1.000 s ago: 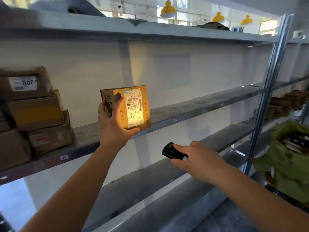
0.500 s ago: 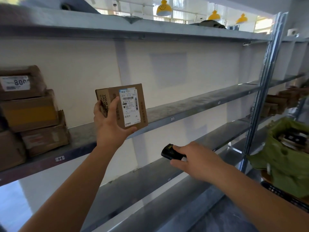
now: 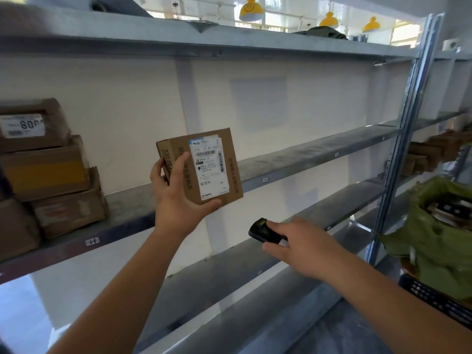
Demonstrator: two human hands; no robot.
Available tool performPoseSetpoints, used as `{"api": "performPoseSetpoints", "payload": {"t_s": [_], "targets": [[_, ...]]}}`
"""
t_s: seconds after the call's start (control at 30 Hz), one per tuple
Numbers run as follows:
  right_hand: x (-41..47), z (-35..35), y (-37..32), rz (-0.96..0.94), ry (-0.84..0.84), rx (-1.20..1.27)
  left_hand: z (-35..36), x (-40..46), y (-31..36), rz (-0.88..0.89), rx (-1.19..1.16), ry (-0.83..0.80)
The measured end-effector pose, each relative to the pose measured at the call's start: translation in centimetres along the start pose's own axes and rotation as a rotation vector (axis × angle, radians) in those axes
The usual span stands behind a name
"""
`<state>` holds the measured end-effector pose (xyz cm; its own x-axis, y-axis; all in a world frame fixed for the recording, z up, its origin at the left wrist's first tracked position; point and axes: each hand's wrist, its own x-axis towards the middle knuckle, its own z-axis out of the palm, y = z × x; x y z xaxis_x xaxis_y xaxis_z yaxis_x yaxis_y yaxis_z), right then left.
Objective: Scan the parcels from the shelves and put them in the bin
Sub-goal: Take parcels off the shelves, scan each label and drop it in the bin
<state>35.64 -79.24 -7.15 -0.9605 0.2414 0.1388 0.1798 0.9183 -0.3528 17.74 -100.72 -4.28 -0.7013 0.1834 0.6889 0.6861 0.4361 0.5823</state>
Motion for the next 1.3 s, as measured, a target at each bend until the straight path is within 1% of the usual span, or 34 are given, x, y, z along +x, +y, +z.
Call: {"api": "performPoseSetpoints", "payload": {"t_s": [0.1,0.33,0.57,0.8,0.9,1.03,1.13,1.3], "targets": [[-0.3,0.1,0.5,0.002,0.004,0.036,0.8,-1.7,0.6,-0.009,-0.022,-0.04],[-2.6,1.3,3.1,0.091,0.006,0.11,4.5,-5.5,0.7,-0.06,-0.079,-0.161],[-6.5,5.0,8.9,0.312,0.003,0.228,9.5,-11.2,0.8,-0.108,-0.186,-0.361],[-11.2,8.7,16.1,0.598,0.007,0.264,15.6,-16.4,1.2,-0.212,-0.275,-0.67],[-12.7,9.3,18.7,0.685,0.0,0.252,19.4,-17.6,1.8,-0.224,-0.277,-0.812],[-13.6,9.7,23.0,0.781,0.001,0.299,25.3,-18.3,3.4,-0.227,-0.29,-0.948],[-13.8,9.4,27.3,0.877,0.017,0.335,30.3,-18.1,5.4,-0.217,-0.336,-1.039],[-13.8,6.6,35.6,0.974,0.03,0.373,40.4,-17.1,9.6,-0.204,-0.405,-1.189]]}}
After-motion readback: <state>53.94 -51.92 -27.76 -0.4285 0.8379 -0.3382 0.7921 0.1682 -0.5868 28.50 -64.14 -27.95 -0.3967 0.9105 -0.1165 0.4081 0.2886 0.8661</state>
